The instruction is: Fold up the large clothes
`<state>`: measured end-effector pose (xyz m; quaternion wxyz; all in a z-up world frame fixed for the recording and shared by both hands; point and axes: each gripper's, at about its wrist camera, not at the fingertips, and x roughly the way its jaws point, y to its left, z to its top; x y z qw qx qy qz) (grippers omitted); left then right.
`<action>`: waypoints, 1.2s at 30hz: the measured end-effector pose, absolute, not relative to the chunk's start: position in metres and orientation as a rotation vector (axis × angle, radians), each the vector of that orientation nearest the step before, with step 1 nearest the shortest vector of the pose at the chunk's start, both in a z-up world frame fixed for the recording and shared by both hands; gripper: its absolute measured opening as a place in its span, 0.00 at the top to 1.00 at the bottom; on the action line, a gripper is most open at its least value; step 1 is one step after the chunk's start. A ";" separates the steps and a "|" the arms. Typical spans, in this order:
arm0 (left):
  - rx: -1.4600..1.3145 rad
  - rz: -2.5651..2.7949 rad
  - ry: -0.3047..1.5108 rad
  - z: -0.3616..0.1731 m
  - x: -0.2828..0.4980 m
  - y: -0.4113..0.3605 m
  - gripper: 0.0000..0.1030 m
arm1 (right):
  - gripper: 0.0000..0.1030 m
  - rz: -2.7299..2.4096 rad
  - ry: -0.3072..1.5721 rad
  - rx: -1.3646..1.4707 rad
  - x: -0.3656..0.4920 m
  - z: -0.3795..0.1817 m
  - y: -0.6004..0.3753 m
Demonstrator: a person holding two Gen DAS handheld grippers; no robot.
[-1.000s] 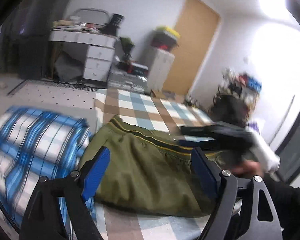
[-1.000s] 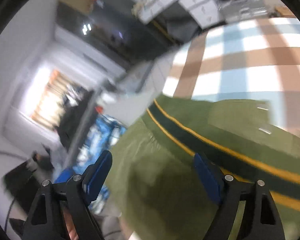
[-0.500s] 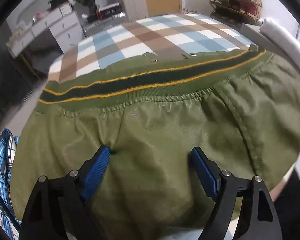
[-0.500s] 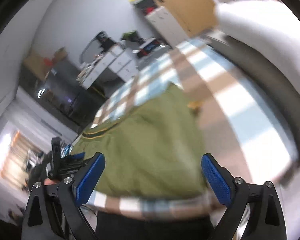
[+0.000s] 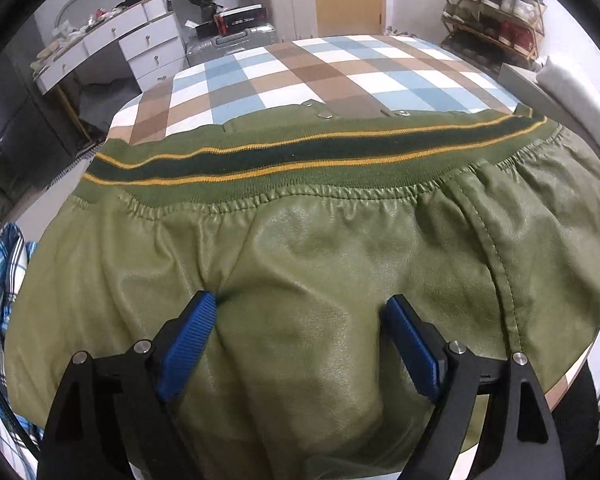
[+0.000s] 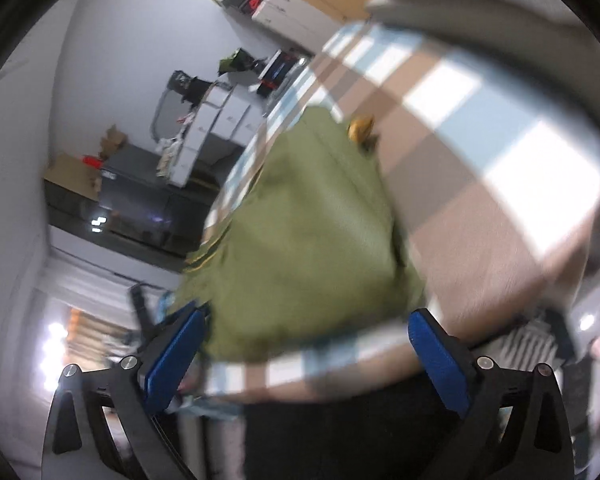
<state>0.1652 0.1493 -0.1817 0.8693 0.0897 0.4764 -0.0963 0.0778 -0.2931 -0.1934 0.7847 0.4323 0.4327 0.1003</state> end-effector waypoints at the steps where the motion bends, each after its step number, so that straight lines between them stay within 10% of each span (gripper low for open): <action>1: 0.184 -0.197 0.990 -0.182 0.164 0.149 0.20 | 0.00 0.240 0.958 0.946 0.077 -0.199 -0.288; 17: 0.205 -0.192 0.971 -0.183 0.162 0.145 0.18 | 0.00 0.039 0.865 0.956 0.148 -0.205 -0.227; 27: 0.243 -0.141 1.003 -0.183 0.167 0.128 0.17 | 0.62 0.068 0.842 0.911 0.172 -0.223 -0.247; 36: 0.276 -0.153 1.025 -0.183 0.161 0.073 0.17 | 0.77 0.127 0.766 0.863 0.159 -0.204 -0.295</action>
